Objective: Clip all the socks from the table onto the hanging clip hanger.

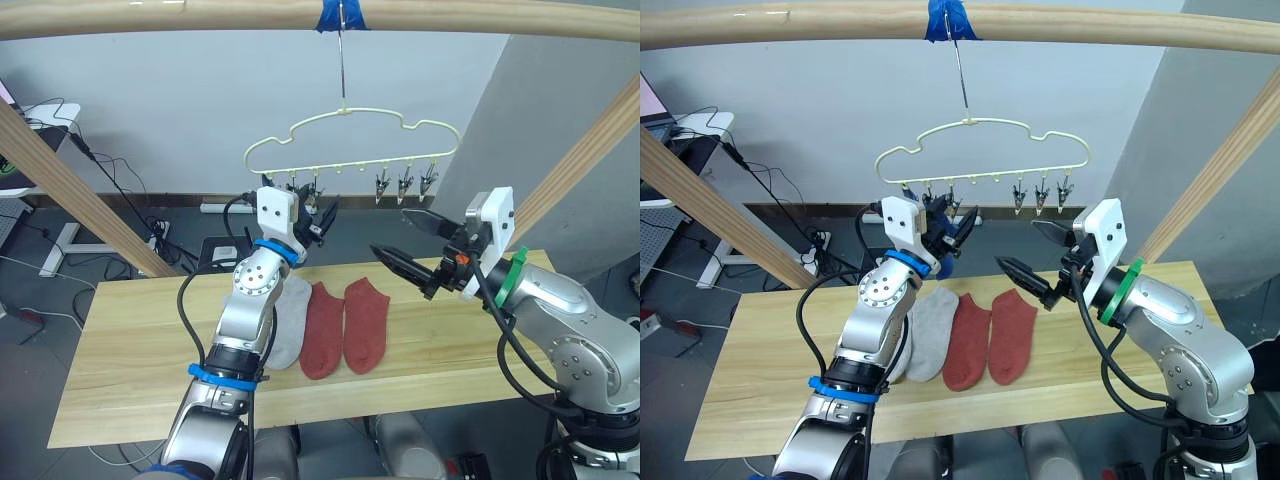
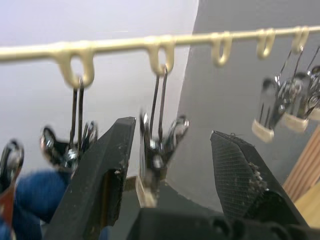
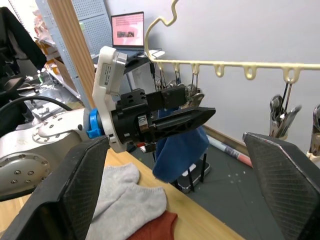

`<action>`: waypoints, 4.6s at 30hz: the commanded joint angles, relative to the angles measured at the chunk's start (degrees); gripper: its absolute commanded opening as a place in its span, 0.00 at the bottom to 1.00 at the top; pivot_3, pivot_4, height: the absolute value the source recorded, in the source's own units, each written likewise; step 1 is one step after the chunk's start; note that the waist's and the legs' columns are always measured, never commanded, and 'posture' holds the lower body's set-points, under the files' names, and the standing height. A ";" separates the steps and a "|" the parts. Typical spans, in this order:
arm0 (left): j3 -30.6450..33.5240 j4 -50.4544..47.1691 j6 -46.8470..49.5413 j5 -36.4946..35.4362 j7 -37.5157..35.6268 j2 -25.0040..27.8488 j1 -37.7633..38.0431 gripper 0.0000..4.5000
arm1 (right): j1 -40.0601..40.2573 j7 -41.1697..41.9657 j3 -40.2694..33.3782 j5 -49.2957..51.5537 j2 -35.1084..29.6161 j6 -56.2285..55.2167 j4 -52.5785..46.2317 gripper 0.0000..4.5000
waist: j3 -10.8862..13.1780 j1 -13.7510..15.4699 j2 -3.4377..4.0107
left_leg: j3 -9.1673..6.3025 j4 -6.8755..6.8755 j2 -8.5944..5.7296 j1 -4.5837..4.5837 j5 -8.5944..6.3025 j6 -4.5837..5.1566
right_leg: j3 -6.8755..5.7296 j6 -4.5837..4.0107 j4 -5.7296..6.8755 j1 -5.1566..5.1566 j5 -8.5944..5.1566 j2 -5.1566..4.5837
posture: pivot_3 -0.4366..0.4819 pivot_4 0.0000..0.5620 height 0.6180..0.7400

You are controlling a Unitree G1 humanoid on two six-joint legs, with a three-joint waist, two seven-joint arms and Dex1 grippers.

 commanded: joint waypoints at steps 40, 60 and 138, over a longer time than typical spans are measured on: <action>0.57 5.28 -3.92 0.62 0.35 -3.02 -5.07 0.41 | -1.16 -5.29 -0.68 8.85 -3.42 -2.04 -1.97 1.00 | 0.00 -1.53 0.00 | -0.01 0.03 0.00 -0.02 0.01 0.01 | 0.00 0.00 0.04 0.00 0.01 0.00 | 0.20 0.38 1.00; 5.61 -10.89 26.09 -17.28 -7.25 0.76 -0.27 0.07 | 3.12 0.15 17.46 -16.99 -6.93 -13.53 20.22 1.00 | -0.08 -1.81 -0.05 | 0.01 0.07 -0.01 0.05 0.02 0.01 | 0.01 0.00 0.17 0.01 0.02 0.00 | 0.25 0.36 1.00; 31.87 1.03 76.17 -80.54 23.61 9.47 -7.91 0.07 | -13.32 1.67 24.40 -35.14 17.95 -18.81 27.84 0.00 | -0.09 -2.83 -0.08 | -0.08 0.41 0.00 0.41 0.09 0.01 | 0.06 0.00 0.70 0.19 0.03 0.11 | 0.30 0.40 1.00</action>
